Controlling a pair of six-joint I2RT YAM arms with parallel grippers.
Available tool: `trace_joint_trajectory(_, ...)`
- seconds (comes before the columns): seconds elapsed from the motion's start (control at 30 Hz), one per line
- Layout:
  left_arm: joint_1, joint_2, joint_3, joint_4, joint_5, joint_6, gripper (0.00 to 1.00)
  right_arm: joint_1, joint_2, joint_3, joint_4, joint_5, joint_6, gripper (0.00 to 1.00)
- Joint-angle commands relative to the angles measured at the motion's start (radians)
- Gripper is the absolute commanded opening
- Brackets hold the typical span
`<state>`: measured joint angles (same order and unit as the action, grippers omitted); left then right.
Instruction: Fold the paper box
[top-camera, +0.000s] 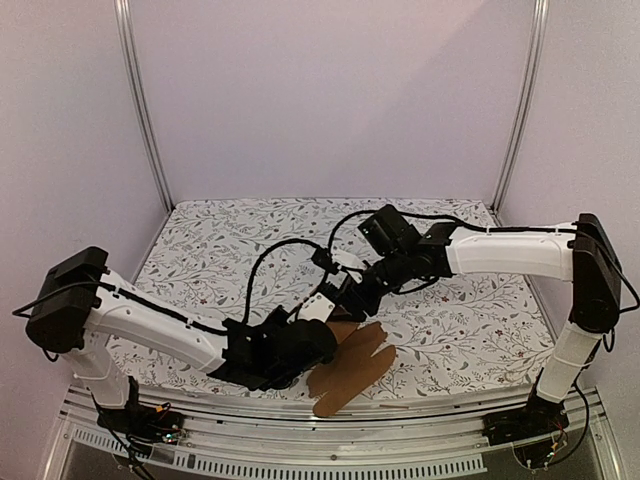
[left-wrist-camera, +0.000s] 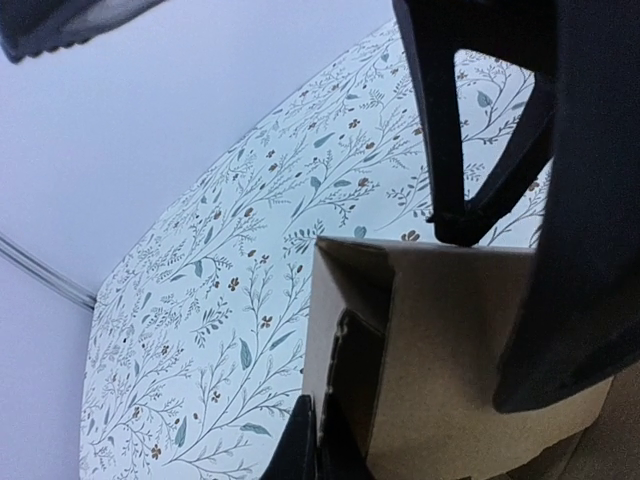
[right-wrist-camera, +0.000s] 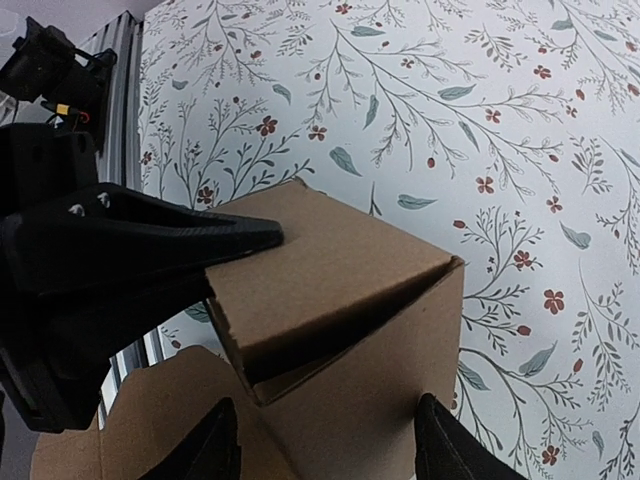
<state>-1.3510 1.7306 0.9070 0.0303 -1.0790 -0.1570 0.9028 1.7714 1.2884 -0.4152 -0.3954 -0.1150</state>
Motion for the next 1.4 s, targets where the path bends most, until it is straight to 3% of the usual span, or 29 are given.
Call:
trace_joint_trajectory(0.0, 0.015, -0.037, -0.020, -0.018, 0.043, -0.030, 0.02, -0.028, -0.040, 0.015, -0.067, -0.183, -0.130, 0.59)
trace_joint_trajectory(0.07, 0.015, -0.040, -0.019, -0.023, 0.045, -0.028, 0.03, -0.029, -0.020, 0.077, -0.173, -0.231, -0.236, 0.59)
trace_joint_trajectory(0.23, 0.018, -0.036, -0.005, -0.027, 0.045, -0.026, 0.03, -0.030, -0.004, 0.095, -0.179, -0.217, -0.254, 0.61)
trace_joint_trajectory(0.4, 0.018, -0.037, 0.000, -0.027, 0.047, -0.026, 0.04, -0.034, 0.016, 0.099, -0.143, -0.024, -0.198, 0.61)
trace_joint_trajectory(0.57, 0.015, -0.060, -0.015, -0.026, 0.061, -0.033, 0.06, -0.045, 0.009, 0.070, -0.069, 0.068, -0.138, 0.61)
trace_joint_trajectory(0.73, 0.015, -0.103, -0.044, 0.019, 0.088, -0.036, 0.07, -0.043, 0.036, 0.066, -0.032, 0.051, -0.121, 0.60)
trace_joint_trajectory(0.87, 0.019, -0.106, -0.044, 0.012, 0.104, -0.070, 0.08, -0.017, 0.051, 0.062, -0.060, -0.082, -0.150, 0.60)
trace_joint_trajectory(0.97, 0.022, -0.103, -0.054, 0.020, 0.112, -0.087, 0.08, 0.023, 0.052, 0.060, -0.096, -0.094, -0.200, 0.60)
trace_joint_trajectory(1.37, 0.023, -0.080, -0.071, 0.057, 0.126, -0.119, 0.08, 0.033, 0.106, 0.078, -0.015, 0.098, -0.106, 0.54)
